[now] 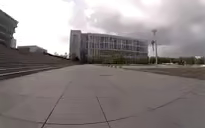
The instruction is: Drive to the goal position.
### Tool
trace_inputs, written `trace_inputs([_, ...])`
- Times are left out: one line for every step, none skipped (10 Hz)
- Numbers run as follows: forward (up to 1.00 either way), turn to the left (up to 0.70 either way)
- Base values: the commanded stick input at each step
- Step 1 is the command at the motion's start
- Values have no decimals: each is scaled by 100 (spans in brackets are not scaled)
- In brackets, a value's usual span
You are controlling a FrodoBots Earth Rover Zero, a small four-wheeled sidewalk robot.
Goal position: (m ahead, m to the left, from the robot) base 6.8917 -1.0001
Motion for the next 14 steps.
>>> trace_inputs([0,-45])
trace_inputs([0,-45])
trace_inputs([0,-45])
trace_inputs([0,-45])
trace_inputs([0,-45])
trace_inputs([0,-45])
trace_inputs([0,-45])
trace_inputs([0,-45])
trace_inputs([0,-45])
trace_inputs([0,-45])
trace_inputs([0,-45])
trace_inputs([0,-45])
trace_inputs([0,-43])
trace_inputs([0,-20])
